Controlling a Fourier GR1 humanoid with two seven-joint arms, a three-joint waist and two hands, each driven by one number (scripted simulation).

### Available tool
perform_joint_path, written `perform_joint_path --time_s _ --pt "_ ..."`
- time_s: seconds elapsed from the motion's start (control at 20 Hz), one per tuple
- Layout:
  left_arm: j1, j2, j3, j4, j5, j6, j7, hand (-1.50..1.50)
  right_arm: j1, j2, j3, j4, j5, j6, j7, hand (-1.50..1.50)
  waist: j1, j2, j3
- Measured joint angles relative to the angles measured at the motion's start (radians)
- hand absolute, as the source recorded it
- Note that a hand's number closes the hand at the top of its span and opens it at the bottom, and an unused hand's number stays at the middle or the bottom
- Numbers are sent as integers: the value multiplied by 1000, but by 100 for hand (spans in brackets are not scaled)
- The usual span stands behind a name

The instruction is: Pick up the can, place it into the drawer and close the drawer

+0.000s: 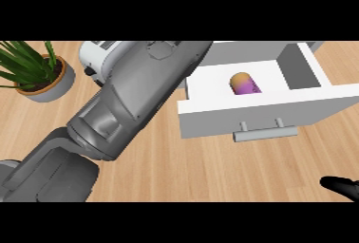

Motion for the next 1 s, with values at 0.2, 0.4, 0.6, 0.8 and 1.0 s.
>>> perform_joint_path --time_s 0.2,0.4,0.6,0.8,1.0 --pt "-8 0 6 14 32 7 -16 -150 -33 -37 14 23 37 25 -36 -150 0 4 0" --pt "-18 0 20 21 65 5 -32 -150 -75 -85 53 51 122 48 -74 -150 6 7 -1" --pt "-20 0 32 17 101 9 -50 -150 -118 -122 111 102 251 51 -111 -150 14 8 -1" --pt "-26 0 42 28 119 15 -73 -150 -148 -145 176 166 396 32 -159 -150 31 6 -1" --pt "-40 0 38 33 124 11 -81 -150 -191 -150 257 274 541 -2 -208 -150 52 3 -1"
